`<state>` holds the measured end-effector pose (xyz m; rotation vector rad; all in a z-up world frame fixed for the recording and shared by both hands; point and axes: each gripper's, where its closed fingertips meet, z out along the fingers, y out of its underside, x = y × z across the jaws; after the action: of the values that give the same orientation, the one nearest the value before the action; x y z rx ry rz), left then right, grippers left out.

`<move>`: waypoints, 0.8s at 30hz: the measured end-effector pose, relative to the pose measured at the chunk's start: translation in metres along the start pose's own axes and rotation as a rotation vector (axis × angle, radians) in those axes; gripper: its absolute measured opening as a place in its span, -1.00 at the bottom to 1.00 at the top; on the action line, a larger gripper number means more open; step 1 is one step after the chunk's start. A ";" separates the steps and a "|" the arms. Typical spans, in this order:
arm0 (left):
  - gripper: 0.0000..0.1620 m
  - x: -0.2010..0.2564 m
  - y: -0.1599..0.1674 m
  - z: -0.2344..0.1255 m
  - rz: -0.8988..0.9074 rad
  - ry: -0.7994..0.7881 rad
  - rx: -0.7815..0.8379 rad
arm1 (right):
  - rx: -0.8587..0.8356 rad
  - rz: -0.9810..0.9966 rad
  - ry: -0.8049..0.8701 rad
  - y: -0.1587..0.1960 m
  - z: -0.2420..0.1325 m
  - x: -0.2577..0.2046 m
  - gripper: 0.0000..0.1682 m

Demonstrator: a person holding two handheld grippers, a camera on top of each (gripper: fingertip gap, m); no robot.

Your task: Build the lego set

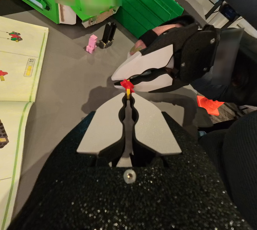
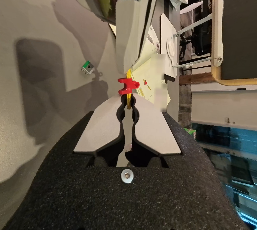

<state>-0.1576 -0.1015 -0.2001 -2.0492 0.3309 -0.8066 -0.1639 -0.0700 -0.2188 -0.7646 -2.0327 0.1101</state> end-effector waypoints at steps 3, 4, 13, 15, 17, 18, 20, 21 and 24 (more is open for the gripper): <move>-0.96 0.000 0.001 0.001 0.001 -0.001 -0.005 | -0.006 -0.017 0.000 0.001 0.000 -0.001 -0.96; -0.96 0.000 0.001 0.001 -0.001 0.001 -0.005 | -0.007 -0.019 -0.001 0.001 0.000 -0.001 -0.96; -0.92 -0.002 0.002 0.001 -0.009 0.014 0.007 | -0.015 -0.014 0.004 0.002 0.002 -0.001 -0.96; -0.84 -0.004 0.003 -0.001 -0.004 0.007 0.007 | -0.012 -0.005 0.004 0.003 0.004 -0.001 -0.96; -0.76 -0.009 0.003 -0.006 -0.002 -0.026 0.025 | -0.007 0.006 0.015 0.005 0.005 0.002 -0.96; -0.73 -0.013 0.002 -0.010 -0.003 -0.046 0.041 | 0.000 0.018 0.018 0.006 0.005 0.004 -0.96; -0.66 -0.019 0.000 -0.018 -0.012 -0.073 0.077 | 0.014 0.042 0.030 0.009 0.009 0.006 -0.96; -0.66 -0.022 -0.001 -0.023 -0.015 -0.084 0.095 | 0.025 0.061 0.036 0.010 0.011 0.006 -0.96; -0.64 -0.028 -0.001 -0.039 -0.002 -0.137 0.136 | 0.078 0.134 0.065 0.010 0.023 0.003 -0.96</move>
<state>-0.2038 -0.1116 -0.1950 -1.9656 0.1923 -0.6673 -0.1789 -0.0550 -0.2332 -0.8441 -1.9036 0.2364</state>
